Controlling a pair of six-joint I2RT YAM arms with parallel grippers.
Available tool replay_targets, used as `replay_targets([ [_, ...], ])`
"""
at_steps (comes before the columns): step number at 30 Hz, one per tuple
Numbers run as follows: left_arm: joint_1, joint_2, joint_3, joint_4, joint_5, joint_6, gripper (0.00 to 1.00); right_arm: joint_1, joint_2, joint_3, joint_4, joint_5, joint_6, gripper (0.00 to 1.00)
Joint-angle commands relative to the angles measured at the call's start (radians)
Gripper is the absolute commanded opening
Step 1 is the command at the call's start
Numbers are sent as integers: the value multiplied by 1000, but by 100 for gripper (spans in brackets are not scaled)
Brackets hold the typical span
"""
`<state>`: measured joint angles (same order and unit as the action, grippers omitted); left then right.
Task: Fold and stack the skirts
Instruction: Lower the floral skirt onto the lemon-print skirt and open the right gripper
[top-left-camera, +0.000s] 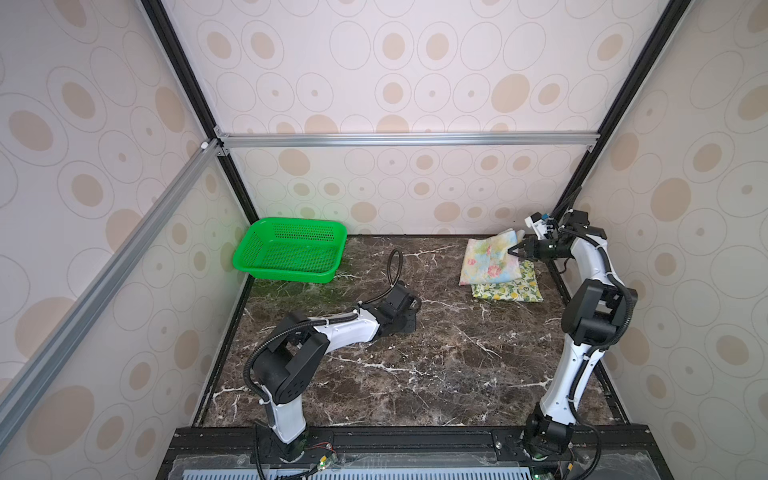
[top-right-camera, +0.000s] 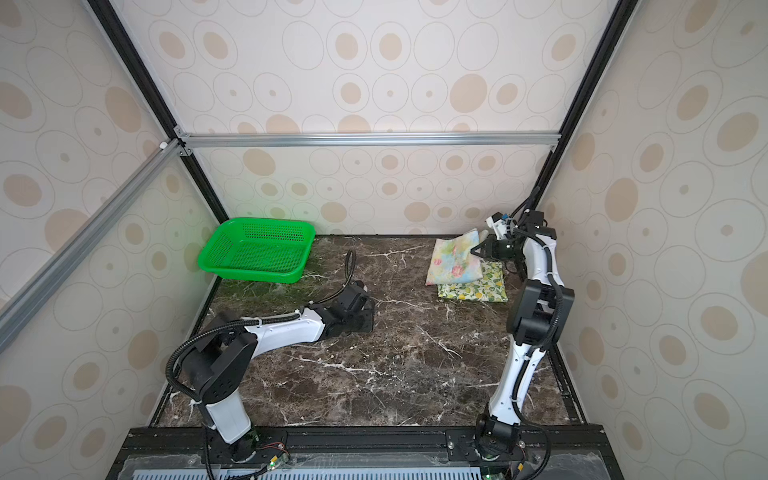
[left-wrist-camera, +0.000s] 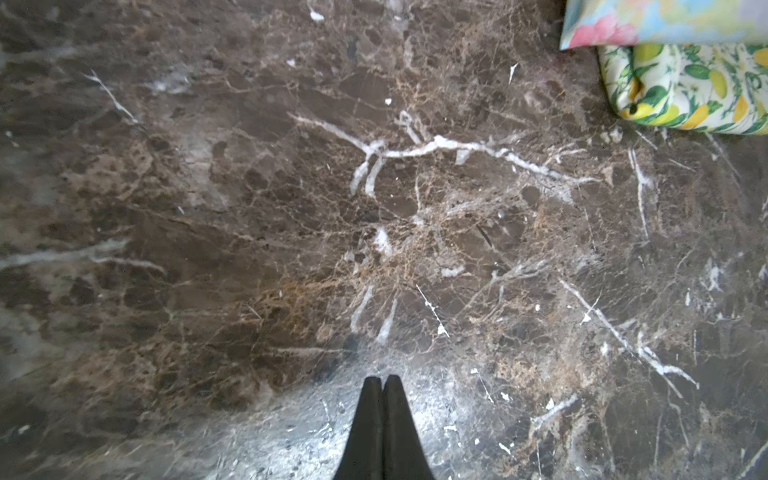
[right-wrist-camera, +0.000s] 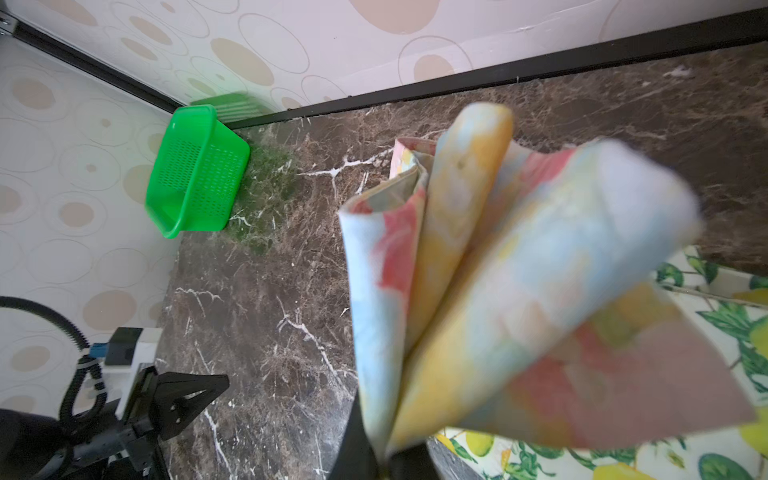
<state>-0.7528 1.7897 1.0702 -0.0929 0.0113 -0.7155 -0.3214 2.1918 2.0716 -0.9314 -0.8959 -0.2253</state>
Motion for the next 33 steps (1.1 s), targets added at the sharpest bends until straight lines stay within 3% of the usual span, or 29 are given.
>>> replay_targets([
  [1, 6, 7, 39, -18, -1, -9, 0, -23, 21, 64, -67, -129, -38, 0],
  [15, 4, 28, 48, -21, 14, -19, 0, -77, 101, 109, -248, -122, -120, 0],
  [33, 6, 58, 80, -44, 23, -16, 0, -102, 176, 174, -220, 181, 12, 0],
])
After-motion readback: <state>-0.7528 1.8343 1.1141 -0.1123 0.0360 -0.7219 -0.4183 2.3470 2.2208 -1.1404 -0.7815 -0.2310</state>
